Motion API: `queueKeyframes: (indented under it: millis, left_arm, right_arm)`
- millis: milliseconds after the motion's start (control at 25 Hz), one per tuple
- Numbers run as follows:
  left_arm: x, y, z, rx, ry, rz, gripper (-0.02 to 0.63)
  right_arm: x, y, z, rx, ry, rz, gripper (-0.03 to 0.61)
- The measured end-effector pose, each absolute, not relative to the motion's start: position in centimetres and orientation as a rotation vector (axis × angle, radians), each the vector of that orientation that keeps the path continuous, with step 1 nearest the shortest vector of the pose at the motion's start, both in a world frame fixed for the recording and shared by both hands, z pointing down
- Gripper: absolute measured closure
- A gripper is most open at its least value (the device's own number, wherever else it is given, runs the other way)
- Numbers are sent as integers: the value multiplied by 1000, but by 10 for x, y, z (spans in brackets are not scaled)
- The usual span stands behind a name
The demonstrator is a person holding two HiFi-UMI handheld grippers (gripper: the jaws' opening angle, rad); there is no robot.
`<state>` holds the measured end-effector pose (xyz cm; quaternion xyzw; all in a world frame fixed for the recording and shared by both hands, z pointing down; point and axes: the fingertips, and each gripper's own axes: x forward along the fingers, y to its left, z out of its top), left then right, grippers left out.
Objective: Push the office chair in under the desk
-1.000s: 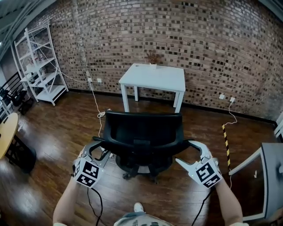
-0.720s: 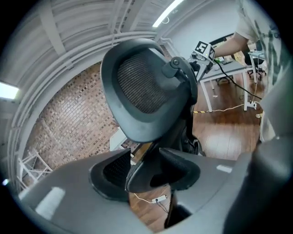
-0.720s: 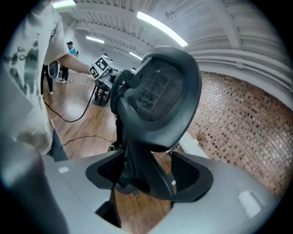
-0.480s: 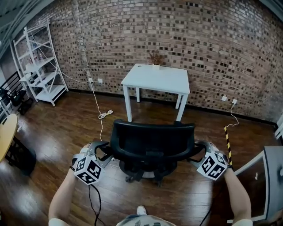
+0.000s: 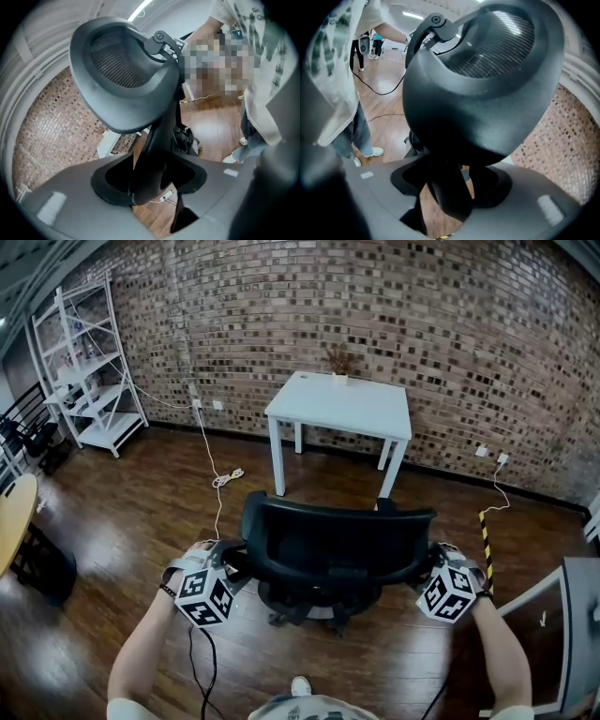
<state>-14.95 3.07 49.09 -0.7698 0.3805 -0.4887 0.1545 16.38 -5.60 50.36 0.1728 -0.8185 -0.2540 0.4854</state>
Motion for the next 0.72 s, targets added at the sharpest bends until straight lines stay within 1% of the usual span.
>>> queueKeyframes:
  millis: [80,360,720]
  left_arm:
    - [-149,31,491,-2218,1078,-1398,376]
    - [-154,23,490,-2225,1067,-1366,376]
    - [-168,-28,491,-2222,1080,-1363,373]
  right_arm:
    - [164,-56,505,422,-1979,-652,332]
    - [161,-61,505,444,-1966,-697,348]
    - [149,-106,505,503,-1945,-716,351]
